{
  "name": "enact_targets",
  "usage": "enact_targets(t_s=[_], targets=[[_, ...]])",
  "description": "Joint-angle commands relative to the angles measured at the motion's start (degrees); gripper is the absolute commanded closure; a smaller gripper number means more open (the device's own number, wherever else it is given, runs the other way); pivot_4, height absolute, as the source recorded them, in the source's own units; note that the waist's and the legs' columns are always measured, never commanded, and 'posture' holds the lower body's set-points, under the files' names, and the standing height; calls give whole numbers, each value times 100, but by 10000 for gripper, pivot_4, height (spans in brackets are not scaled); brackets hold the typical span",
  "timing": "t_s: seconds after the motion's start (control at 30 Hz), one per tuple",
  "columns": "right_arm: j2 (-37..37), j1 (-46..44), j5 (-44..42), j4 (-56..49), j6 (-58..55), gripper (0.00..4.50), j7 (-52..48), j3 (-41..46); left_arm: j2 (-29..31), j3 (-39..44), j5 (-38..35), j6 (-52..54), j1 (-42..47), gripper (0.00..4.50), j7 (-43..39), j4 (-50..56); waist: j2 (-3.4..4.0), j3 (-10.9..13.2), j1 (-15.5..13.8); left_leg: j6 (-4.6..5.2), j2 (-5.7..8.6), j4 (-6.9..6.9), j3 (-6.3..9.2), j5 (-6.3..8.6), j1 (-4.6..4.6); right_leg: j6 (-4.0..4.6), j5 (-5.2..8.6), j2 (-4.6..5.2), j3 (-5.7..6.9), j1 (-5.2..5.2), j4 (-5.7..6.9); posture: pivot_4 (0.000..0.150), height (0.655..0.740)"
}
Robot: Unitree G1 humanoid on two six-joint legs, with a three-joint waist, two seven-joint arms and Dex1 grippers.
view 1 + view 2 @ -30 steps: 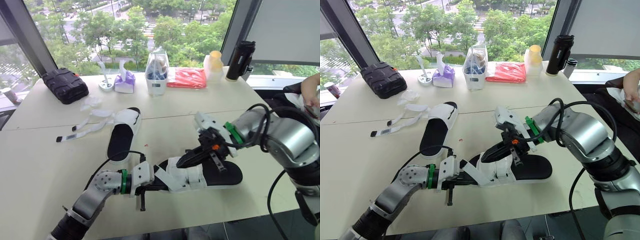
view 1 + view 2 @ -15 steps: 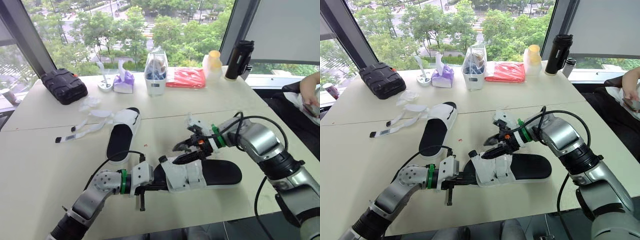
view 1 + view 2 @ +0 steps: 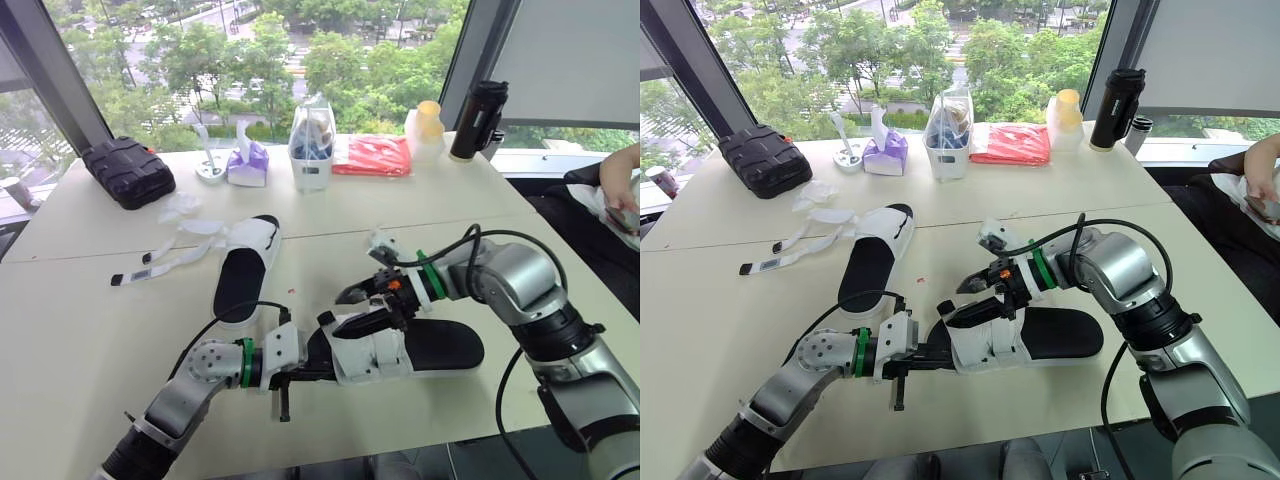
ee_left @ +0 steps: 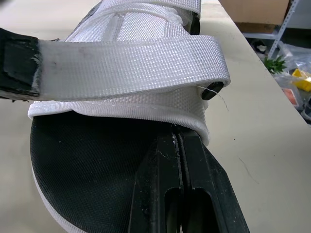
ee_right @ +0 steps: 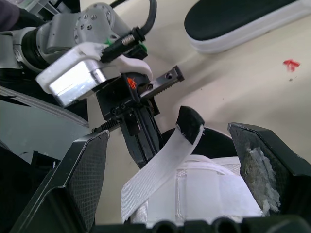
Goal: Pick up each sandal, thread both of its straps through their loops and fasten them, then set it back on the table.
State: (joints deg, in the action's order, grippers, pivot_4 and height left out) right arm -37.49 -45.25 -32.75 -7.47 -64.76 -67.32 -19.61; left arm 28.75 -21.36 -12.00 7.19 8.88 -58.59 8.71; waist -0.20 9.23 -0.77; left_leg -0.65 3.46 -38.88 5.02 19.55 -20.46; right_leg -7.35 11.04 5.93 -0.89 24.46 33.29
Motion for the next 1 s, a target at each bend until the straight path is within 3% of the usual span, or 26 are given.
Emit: enact_targets(t_s=[0.03, 0.37, 0.67, 1.0], targets=[[104, 1, -45, -172, 13, 2549, 56, -73, 64, -233, 312, 179, -146, 45000, 25, -399, 0, 0, -2, 0, 0, 0, 0, 0, 0, 0, 0, 0, 0, 0, 0, 1500, 7400], [315, -25, -60, -62, 19, 2549, 52, -363, 36, -227, 322, 228, -195, 45000, 121, -319, 1, 0, 0, 0, 1, -4, 0, 0, 1, 0, 0, 0, 0, -1, 4, 1500, 7400], [360, -96, -108, -58, 24, 44471, 44, -294, 25, -227, 291, 310, -195, 45000, 176, -250, 1, 0, -2, 0, 1, -4, 1, 0, 1, 0, 0, 0, 0, -1, 5, 1500, 7400], [165, -156, -803, -855, -600, 44471, 342, 734, 36, -247, 260, 403, -175, 45000, 151, -211, 1, 0, -2, 0, 2, -6, 1, 0, 0, 0, -1, 0, 0, -1, 6, 1500, 7400]])
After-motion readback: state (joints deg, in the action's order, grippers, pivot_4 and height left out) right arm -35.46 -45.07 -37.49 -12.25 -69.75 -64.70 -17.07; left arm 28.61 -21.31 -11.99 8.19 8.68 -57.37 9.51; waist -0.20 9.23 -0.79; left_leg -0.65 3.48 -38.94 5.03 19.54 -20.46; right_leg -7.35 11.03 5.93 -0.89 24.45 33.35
